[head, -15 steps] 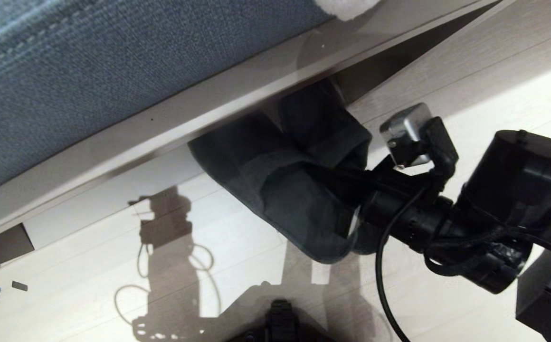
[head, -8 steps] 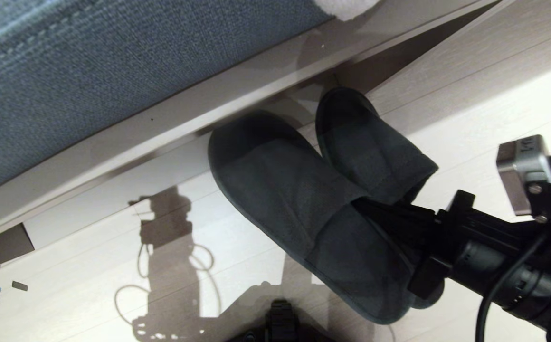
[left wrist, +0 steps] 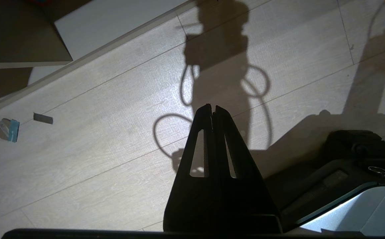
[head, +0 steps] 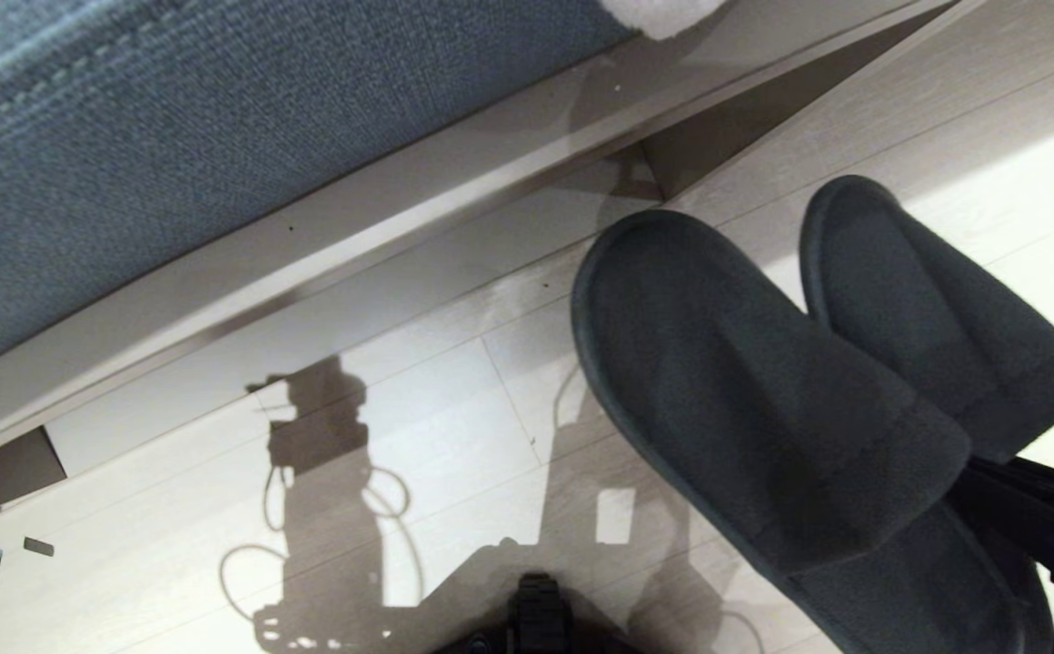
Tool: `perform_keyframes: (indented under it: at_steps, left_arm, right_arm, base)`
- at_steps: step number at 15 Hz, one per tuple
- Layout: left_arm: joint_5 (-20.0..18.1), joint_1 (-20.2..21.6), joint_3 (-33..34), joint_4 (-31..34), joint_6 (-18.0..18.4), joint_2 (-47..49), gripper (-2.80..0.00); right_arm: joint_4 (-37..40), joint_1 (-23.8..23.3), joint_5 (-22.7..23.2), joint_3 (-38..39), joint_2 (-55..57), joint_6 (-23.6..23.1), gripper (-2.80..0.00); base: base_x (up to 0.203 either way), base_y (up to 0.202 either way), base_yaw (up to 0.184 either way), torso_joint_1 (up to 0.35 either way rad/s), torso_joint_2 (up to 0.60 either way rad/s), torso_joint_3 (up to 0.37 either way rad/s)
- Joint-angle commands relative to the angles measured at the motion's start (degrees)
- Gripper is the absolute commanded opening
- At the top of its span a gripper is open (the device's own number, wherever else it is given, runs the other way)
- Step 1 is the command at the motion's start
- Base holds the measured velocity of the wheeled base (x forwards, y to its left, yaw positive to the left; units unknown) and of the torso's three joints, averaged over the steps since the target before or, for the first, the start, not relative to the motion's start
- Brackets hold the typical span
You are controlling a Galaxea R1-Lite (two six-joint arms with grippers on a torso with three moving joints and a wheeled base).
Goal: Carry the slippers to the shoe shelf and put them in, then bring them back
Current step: Place the slippers on the floor
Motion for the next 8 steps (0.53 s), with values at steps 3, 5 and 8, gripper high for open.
perform_keyframes:
  at_steps: [3, 5, 8]
  left_arm:
    - [0.00, 0.02, 0.00, -0.01, -0.09, 0.04, -2.80]
    - [0.00, 0.02, 0.00, -0.01, 0.00, 0.04, -2.80]
    - [0.00, 0.02, 0.00, 0.07, 0.26, 0.04, -2.80]
  right_arm:
    - [8.22, -10.22, -0.23, 0.20, -17.06, 1.39, -2.80]
    - [13.31, -18.27, -0.28, -0.03, -22.17, 2.04, -2.80]
    - [15.11, -29.00, -0.20, -0.15, -25.14, 2.17, -2.80]
  base:
    - [0.000, 0.000, 0.000, 0.000, 0.00, 0.000]
    - [0.000, 0.000, 0.000, 0.000, 0.00, 0.000]
    - [0.000, 0.000, 0.000, 0.000, 0.00, 0.000]
